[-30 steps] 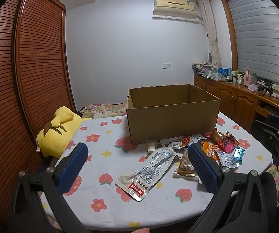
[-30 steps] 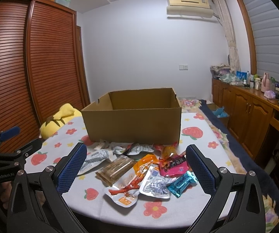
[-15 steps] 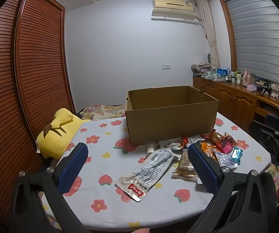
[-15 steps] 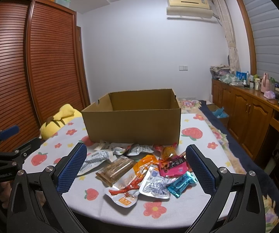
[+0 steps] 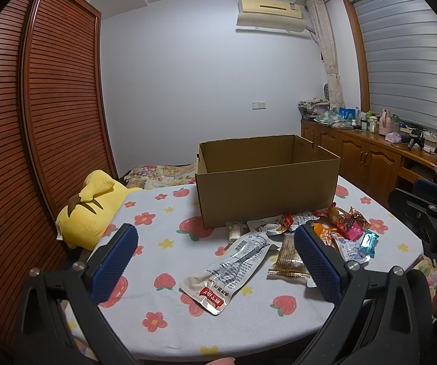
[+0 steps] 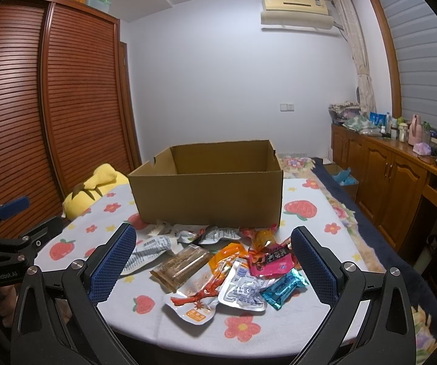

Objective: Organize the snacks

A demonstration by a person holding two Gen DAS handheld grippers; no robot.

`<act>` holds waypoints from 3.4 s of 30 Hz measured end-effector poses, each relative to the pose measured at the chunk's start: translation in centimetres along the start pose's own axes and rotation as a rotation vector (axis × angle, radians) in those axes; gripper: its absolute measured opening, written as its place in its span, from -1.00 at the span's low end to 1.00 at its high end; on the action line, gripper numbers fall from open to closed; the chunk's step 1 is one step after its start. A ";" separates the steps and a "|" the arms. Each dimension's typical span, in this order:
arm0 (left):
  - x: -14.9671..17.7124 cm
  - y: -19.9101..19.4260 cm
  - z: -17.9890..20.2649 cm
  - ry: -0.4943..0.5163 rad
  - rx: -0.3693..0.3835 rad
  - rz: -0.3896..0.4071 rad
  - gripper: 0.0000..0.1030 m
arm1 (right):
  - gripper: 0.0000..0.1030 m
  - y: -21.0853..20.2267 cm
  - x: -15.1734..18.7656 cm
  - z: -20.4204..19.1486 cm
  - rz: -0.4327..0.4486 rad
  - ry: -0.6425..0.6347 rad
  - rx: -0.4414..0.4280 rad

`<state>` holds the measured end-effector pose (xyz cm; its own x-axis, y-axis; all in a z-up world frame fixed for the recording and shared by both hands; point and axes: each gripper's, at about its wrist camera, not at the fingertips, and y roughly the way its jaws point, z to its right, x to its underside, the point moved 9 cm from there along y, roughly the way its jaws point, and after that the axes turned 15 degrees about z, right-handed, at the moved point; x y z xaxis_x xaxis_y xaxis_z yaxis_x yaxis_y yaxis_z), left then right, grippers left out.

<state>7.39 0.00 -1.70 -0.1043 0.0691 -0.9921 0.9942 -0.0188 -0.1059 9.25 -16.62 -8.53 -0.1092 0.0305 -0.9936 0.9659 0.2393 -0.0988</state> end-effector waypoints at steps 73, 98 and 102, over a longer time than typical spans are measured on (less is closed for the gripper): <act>12.7 15.1 4.0 0.071 0.429 -0.566 0.80 | 0.39 16.7 9.9 7.6 -0.603 -0.089 -0.171; 13.3 15.6 3.8 0.033 0.441 -0.581 0.27 | 0.34 18.6 11.6 8.7 -0.671 -0.087 -0.173; 12.7 15.1 2.8 0.027 0.420 -0.552 0.25 | 0.21 18.6 11.9 8.7 -0.676 -0.085 -0.175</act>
<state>21.03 -2.20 -16.09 -0.5857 0.2045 -0.7843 0.7009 -0.3581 -0.6169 27.94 -20.26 -22.67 -0.6466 -0.2541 -0.7193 0.6404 0.3316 -0.6928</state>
